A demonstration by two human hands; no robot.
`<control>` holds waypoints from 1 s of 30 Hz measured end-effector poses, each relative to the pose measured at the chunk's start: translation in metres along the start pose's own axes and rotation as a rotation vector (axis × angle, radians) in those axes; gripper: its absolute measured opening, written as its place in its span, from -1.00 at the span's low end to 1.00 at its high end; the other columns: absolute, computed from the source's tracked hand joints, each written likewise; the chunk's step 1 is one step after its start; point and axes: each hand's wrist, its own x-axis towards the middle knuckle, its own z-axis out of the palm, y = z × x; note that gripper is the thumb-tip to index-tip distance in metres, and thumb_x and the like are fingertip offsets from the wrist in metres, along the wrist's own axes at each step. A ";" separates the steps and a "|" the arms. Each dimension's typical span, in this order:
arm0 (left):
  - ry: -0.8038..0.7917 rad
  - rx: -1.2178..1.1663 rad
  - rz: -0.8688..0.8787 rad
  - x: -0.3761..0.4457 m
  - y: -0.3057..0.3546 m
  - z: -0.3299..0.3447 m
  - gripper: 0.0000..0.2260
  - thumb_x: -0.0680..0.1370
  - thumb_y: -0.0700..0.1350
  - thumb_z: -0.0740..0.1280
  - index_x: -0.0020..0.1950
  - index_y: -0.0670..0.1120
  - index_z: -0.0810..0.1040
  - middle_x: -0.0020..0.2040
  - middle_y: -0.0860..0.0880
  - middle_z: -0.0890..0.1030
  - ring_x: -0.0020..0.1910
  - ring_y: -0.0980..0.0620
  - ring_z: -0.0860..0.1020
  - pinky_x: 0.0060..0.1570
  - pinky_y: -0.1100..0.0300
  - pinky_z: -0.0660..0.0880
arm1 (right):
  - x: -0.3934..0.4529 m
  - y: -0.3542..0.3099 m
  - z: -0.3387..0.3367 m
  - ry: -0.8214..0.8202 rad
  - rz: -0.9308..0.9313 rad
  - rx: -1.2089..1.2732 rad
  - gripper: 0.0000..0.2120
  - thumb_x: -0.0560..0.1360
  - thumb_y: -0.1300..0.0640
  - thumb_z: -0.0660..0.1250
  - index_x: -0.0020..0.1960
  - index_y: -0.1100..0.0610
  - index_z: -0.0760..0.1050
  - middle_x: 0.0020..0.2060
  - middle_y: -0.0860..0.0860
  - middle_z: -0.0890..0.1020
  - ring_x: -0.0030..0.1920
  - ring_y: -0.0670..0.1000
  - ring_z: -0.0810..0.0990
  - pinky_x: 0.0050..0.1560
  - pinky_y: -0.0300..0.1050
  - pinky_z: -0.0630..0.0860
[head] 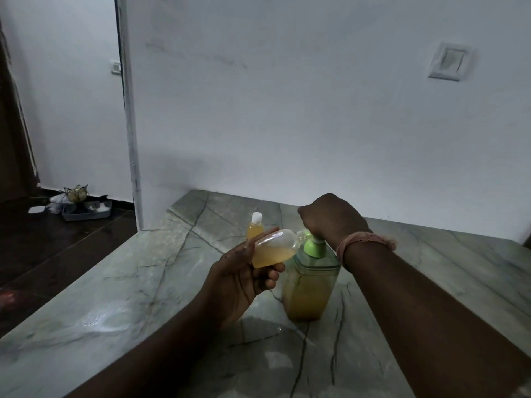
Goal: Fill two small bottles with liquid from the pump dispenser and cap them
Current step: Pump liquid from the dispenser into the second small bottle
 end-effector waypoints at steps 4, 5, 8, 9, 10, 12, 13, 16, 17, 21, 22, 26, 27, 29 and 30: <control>0.002 -0.004 0.015 -0.002 -0.001 0.000 -0.48 0.43 0.09 0.46 0.33 -0.11 0.56 -0.07 -0.26 0.61 -0.21 -0.03 0.59 -0.21 0.16 0.57 | -0.002 -0.002 -0.004 0.068 -0.039 -0.071 -0.74 0.43 -0.07 0.24 -0.33 0.08 0.36 -0.32 0.02 0.47 -0.18 0.13 0.53 -0.15 -0.13 0.42; 0.008 -0.002 0.015 -0.002 -0.001 -0.001 -0.53 0.47 0.07 0.39 0.33 -0.11 0.56 -0.08 -0.26 0.61 -0.21 -0.03 0.59 -0.21 0.16 0.57 | -0.001 -0.002 -0.003 0.073 -0.035 -0.042 -0.74 0.43 -0.06 0.23 -0.33 0.08 0.37 -0.33 0.03 0.47 -0.20 0.13 0.52 -0.16 -0.13 0.41; 0.015 0.004 0.010 -0.001 0.000 -0.001 -0.55 0.53 0.04 0.26 0.37 -0.12 0.51 -0.07 -0.27 0.60 -0.21 -0.03 0.58 -0.19 0.17 0.57 | -0.002 0.001 0.003 0.026 0.007 0.031 -0.80 0.39 0.03 0.23 -0.36 0.10 0.41 -0.35 0.05 0.51 -0.26 0.13 0.52 -0.20 -0.12 0.42; 0.008 0.008 0.014 0.000 0.000 -0.002 -0.53 0.53 0.06 0.30 0.38 -0.12 0.50 -0.06 -0.27 0.60 -0.20 -0.03 0.58 -0.18 0.17 0.57 | -0.003 0.001 0.003 0.020 0.013 0.028 -0.81 0.39 0.04 0.24 -0.35 0.10 0.42 -0.35 0.05 0.52 -0.26 0.12 0.53 -0.20 -0.12 0.42; 0.001 0.012 0.016 0.000 0.001 -0.002 -0.49 0.50 0.08 0.36 0.39 -0.12 0.49 -0.06 -0.27 0.60 -0.19 -0.02 0.58 -0.17 0.17 0.57 | -0.004 0.001 0.003 0.017 0.012 0.012 -0.81 0.38 0.03 0.24 -0.35 0.10 0.44 -0.35 0.05 0.53 -0.24 0.13 0.55 -0.19 -0.13 0.43; -0.003 0.022 0.012 0.000 0.000 -0.002 -0.41 0.43 0.13 0.45 0.38 -0.11 0.50 -0.06 -0.26 0.60 -0.19 -0.02 0.58 -0.17 0.17 0.57 | -0.006 -0.002 -0.003 0.015 0.003 -0.039 -0.81 0.38 0.01 0.25 -0.34 0.09 0.45 -0.33 0.03 0.54 -0.21 0.12 0.56 -0.17 -0.13 0.44; 0.000 0.027 0.014 -0.001 0.000 -0.002 -0.40 0.41 0.13 0.47 0.37 -0.11 0.51 -0.06 -0.26 0.60 -0.19 -0.03 0.58 -0.18 0.16 0.57 | -0.007 -0.004 -0.006 0.019 -0.009 -0.079 -0.81 0.39 0.00 0.25 -0.33 0.09 0.45 -0.33 0.02 0.53 -0.20 0.12 0.56 -0.17 -0.14 0.44; -0.004 -0.007 0.011 -0.002 0.000 -0.002 -0.41 0.40 0.12 0.49 0.35 -0.11 0.53 -0.06 -0.26 0.61 -0.20 -0.03 0.59 -0.19 0.16 0.58 | -0.007 -0.010 -0.009 0.066 -0.053 -0.168 -0.81 0.40 0.00 0.26 -0.32 0.08 0.42 -0.35 -0.01 0.48 -0.20 0.11 0.54 -0.18 -0.15 0.40; -0.004 -0.010 0.009 -0.001 0.000 -0.003 -0.41 0.40 0.12 0.48 0.36 -0.11 0.52 -0.06 -0.26 0.61 -0.19 -0.03 0.59 -0.18 0.16 0.58 | -0.004 -0.008 -0.006 0.076 -0.055 -0.141 -0.81 0.40 0.01 0.26 -0.33 0.08 0.40 -0.35 0.00 0.49 -0.22 0.11 0.53 -0.20 -0.15 0.39; -0.005 0.004 0.008 -0.001 -0.001 -0.004 -0.39 0.44 0.13 0.44 0.41 -0.12 0.46 -0.04 -0.26 0.60 -0.18 -0.02 0.58 -0.16 0.16 0.57 | -0.001 0.000 0.005 0.002 0.002 -0.007 -0.80 0.38 0.04 0.23 -0.37 0.10 0.41 -0.33 0.07 0.52 -0.30 0.10 0.51 -0.26 -0.13 0.40; -0.003 0.006 0.009 0.000 -0.001 -0.004 -0.41 0.45 0.12 0.42 0.41 -0.12 0.46 -0.04 -0.26 0.60 -0.18 -0.02 0.58 -0.16 0.17 0.57 | -0.001 0.000 0.006 -0.005 0.002 -0.009 -0.80 0.37 0.04 0.23 -0.37 0.10 0.42 -0.34 0.06 0.52 -0.29 0.10 0.52 -0.25 -0.12 0.41; 0.012 0.017 0.004 -0.001 0.000 -0.001 -0.49 0.48 0.10 0.37 0.37 -0.10 0.51 -0.06 -0.25 0.60 -0.20 -0.02 0.58 -0.19 0.17 0.57 | -0.004 -0.005 -0.004 0.004 -0.018 -0.059 -0.82 0.37 0.01 0.24 -0.35 0.08 0.42 -0.31 0.03 0.54 -0.20 0.12 0.56 -0.19 -0.13 0.44; 0.014 0.018 0.005 -0.001 0.000 0.000 -0.50 0.48 0.09 0.36 0.36 -0.11 0.52 -0.06 -0.26 0.60 -0.20 -0.02 0.58 -0.19 0.17 0.57 | -0.004 -0.007 -0.007 0.015 -0.033 -0.094 -0.81 0.38 -0.01 0.25 -0.34 0.07 0.42 -0.30 0.02 0.53 -0.18 0.12 0.57 -0.17 -0.13 0.44; 0.026 0.010 0.006 -0.002 0.000 -0.001 -0.56 0.53 0.05 0.27 0.35 -0.12 0.53 -0.07 -0.27 0.60 -0.21 -0.03 0.58 -0.20 0.16 0.58 | -0.003 -0.008 -0.009 0.054 -0.056 -0.122 -0.79 0.40 -0.03 0.25 -0.33 0.07 0.40 -0.32 0.01 0.51 -0.18 0.11 0.56 -0.18 -0.14 0.42; 0.029 0.009 0.006 -0.002 0.000 -0.001 -0.57 0.54 0.03 0.23 0.35 -0.13 0.52 -0.07 -0.27 0.59 -0.21 -0.03 0.58 -0.20 0.16 0.58 | -0.001 -0.006 -0.006 0.062 -0.054 -0.090 -0.79 0.40 -0.03 0.24 -0.33 0.07 0.40 -0.32 0.02 0.51 -0.20 0.12 0.55 -0.21 -0.14 0.41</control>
